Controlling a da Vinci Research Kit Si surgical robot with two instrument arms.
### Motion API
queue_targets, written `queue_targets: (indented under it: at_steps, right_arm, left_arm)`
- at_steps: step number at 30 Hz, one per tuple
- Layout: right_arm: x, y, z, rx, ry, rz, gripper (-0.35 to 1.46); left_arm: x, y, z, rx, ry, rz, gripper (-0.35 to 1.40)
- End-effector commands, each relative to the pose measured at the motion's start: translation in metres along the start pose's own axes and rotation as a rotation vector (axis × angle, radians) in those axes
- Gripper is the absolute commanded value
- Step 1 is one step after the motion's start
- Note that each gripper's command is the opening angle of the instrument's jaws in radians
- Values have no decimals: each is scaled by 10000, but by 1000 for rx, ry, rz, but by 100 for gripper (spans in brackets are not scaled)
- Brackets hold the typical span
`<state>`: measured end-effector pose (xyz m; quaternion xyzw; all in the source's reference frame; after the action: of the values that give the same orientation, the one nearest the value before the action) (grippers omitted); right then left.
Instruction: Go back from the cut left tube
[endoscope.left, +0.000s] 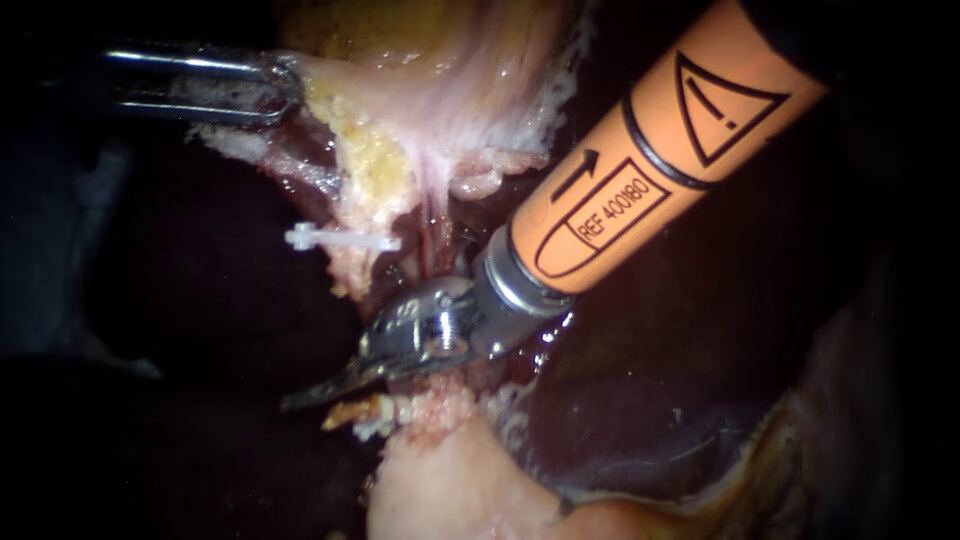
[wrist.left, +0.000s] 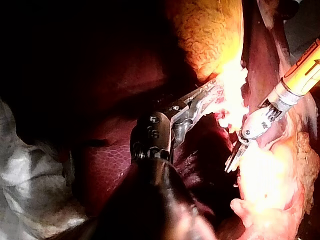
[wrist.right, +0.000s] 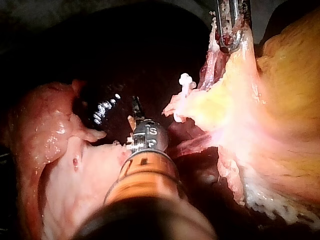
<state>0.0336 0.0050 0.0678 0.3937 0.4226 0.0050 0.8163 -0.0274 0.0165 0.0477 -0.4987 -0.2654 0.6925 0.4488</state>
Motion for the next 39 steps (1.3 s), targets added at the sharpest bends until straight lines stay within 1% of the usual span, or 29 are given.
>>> queue_targets:
  at_steps: [1,4,7,8,9,10,11,12,15,17,20,22,26,27,29,30,32,35,36,37,39]
  right_arm:
    - [0,0,0,1,3,2,-35]
    - [1,-1,0,-1,10,13,-35]
    - [1,-1,0,12,14,24,-35]
    - [2,0,1,10,23,24,-3]
    - [2,0,1,9,33,29,21]
    - [2,0,1,-2,56,33,64]
    - [3,1,2,-11,76,38,86]
    - [3,1,2,-26,109,48,101]
    - [3,1,2,-42,165,71,123]
    - [3,1,2,-41,174,71,127]
    - [4,1,2,-47,175,71,130]
    - [4,1,1,-58,178,73,135]
    - [5,-3,-9,-88,188,78,138]
    - [5,-5,-14,-108,193,82,140]
    - [6,-11,-27,-176,210,93,143]
    - [6,-15,-36,-226,216,67,143]
    - [6,-24,-52,-300,218,26,143]
    - [3,-39,-79,-373,210,-14,143]
    - [0,-46,-90,-393,204,-30,145]
    - [-1,-49,-96,-405,201,-38,145]
    - [-8,-60,-116,-440,191,-58,145]
  left_arm:
    - [0,0,0,0,0,0,-35]
    - [0,0,0,0,0,0,-35]
    - [0,-1,0,-1,0,0,-35]
    - [0,-1,0,-1,-1,0,-35]
    - [0,-1,0,-1,-1,0,-35]
    - [0,-1,0,-1,-1,0,-35]
    - [0,-2,0,-1,-1,1,-35]
    - [0,-2,-1,-1,-1,1,-35]
    - [0,-2,-1,-2,-1,1,-35]
    - [0,-3,-1,-2,-1,1,-35]
    - [0,-3,-1,-2,-1,1,-35]
    - [0,-3,-1,-2,-1,1,-35]
    - [0,-3,-2,-2,-1,1,-35]
    - [-1,-3,-2,-2,-1,1,-35]
    - [-1,-4,-3,-3,-2,1,-35]
    - [-1,-4,-3,-3,-2,1,-35]
    - [0,-4,-3,-3,-2,1,-35]
    - [-1,-5,-4,-4,-2,2,-35]
    - [-1,-5,-4,-4,-2,2,-35]
    - [-1,-5,-4,-4,-2,2,-35]
    - [-1,-5,-5,-4,-2,2,-35]
